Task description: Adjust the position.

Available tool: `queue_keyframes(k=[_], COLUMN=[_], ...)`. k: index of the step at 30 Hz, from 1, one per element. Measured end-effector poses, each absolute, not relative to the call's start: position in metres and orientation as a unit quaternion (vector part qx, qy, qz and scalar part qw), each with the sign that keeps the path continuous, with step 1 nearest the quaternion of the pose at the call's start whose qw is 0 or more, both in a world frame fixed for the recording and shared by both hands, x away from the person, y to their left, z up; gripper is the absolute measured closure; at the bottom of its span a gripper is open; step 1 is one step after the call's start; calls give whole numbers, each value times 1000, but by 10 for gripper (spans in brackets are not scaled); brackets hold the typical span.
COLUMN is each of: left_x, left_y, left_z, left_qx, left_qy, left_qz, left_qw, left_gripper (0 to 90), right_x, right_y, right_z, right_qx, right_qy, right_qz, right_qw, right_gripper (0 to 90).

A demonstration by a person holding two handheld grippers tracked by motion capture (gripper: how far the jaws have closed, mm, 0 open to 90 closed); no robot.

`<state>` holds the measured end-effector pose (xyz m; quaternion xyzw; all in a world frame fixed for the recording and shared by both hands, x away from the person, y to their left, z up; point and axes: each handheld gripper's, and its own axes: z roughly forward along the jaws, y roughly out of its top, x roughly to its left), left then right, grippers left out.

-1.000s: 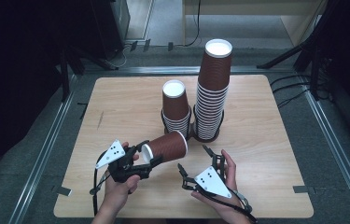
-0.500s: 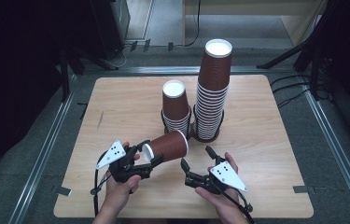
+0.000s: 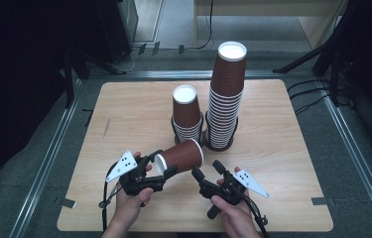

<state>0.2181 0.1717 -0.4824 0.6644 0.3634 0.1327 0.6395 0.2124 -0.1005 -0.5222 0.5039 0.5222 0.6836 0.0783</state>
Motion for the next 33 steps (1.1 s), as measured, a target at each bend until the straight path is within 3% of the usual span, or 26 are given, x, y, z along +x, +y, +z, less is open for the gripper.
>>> queue_keyframes(k=[1, 20, 29, 33], left_x=[218, 213, 209, 207], left_y=[172, 159, 151, 150], left_z=[-482, -488, -490, -491], left_qx=[664, 650, 648, 645], left_qy=[364, 355, 343, 346], left_qz=[135, 148, 158, 157], left_qw=[640, 656, 661, 663], left_gripper=[227, 228, 228, 227], right_x=[212, 211, 209, 209], right_y=[-100, -104, -97, -95], right_z=[-522, -518, -514, -509], right_qx=[511, 610, 641, 658], right_qy=[516, 366, 304, 279], right_qz=[685, 691, 680, 672], right_qw=[65, -125, -186, -191], right_gripper=[0, 0, 0, 0])
